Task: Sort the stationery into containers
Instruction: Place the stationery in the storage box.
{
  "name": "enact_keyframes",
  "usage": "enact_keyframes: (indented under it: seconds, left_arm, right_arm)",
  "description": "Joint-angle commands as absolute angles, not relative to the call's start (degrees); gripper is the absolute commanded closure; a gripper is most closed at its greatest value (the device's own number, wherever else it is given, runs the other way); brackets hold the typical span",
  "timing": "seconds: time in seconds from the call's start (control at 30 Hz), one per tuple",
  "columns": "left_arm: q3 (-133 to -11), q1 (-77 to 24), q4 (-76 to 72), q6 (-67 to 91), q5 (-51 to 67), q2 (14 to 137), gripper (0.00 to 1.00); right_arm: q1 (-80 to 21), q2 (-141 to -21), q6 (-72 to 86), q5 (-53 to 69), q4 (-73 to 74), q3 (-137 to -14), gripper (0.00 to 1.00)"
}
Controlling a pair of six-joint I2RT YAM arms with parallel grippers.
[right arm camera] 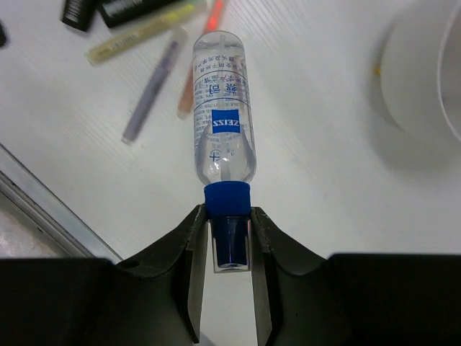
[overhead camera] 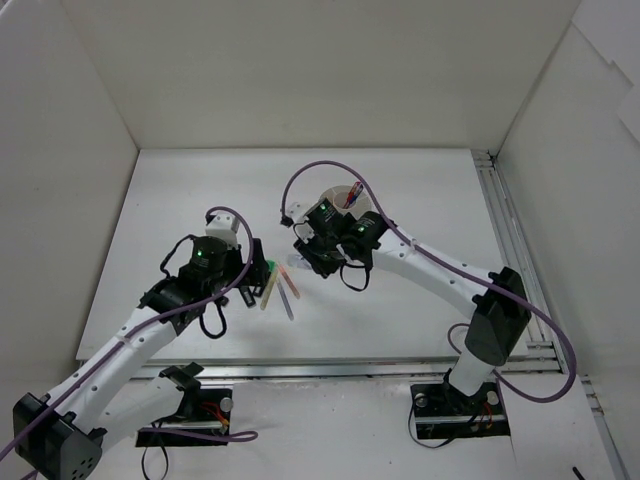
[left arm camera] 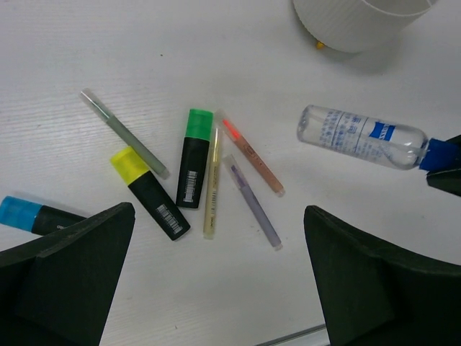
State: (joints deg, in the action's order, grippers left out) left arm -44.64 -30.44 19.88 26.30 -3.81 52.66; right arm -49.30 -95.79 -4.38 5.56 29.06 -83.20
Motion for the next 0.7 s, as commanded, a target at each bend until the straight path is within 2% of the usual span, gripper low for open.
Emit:
enact_keyframes:
  seconds: [0.0,0.17,0.3,0.67]
  left_arm:
    - [-44.8,-31.2,14.9,25.9,-1.8,53.0,0.0]
    - [-44.2,-31.2,14.3,26.4,-1.8,53.2,0.0]
    - [-44.1,-31.7,14.5,26.3,-2.1,52.9,0.0]
    - [-43.8,-31.7,14.9,25.7,-5.3,53.0,0.0]
  right_arm:
    - [-48.4,-92.5,2.5,-4.3,38.0,-83.8,1.0]
    - [-46.8,-92.9,2.5,-15.7,46.0,-88.8,1.0]
    - [-42.4,-92.9,1.7,-17.7,47.4,-94.9,1.0]
    - [-38.7,-102.5,-4.6,-13.6,54.4,-108.5,1.0]
